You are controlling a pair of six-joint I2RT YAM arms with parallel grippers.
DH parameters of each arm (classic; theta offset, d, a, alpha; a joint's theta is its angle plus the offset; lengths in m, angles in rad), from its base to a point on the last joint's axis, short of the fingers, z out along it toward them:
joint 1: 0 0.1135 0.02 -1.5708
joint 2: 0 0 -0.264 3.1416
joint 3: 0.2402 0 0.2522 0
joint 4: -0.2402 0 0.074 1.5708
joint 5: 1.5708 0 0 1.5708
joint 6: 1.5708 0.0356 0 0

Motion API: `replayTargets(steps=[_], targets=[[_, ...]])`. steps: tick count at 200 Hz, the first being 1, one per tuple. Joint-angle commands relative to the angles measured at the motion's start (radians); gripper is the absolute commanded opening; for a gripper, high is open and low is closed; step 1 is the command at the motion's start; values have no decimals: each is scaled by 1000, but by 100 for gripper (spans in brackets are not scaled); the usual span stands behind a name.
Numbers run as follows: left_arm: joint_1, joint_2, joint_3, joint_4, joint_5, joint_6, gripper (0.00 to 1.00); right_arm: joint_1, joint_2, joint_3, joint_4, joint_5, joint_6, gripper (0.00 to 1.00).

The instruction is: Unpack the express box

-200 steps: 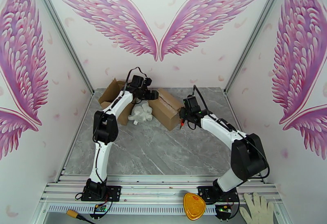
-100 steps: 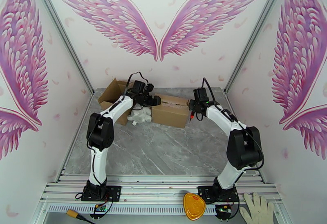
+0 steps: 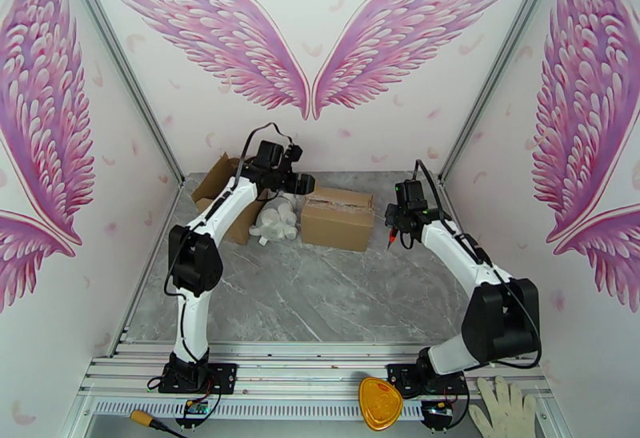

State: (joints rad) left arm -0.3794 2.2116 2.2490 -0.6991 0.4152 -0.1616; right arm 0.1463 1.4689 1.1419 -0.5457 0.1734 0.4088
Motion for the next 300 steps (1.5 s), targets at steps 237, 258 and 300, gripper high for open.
replayTargets(steps=[237, 258, 300], targets=[[-73, -95, -380, 123, 319, -2, 70, 171, 188, 189, 120, 156, -174, 0], [-94, -142, -459, 142, 334, -1, 70, 167, 224, 231, 163, 92, -210, 0], [-136, -205, -567, 188, 349, -17, 70, 167, 315, 344, 156, 2, -235, 0]])
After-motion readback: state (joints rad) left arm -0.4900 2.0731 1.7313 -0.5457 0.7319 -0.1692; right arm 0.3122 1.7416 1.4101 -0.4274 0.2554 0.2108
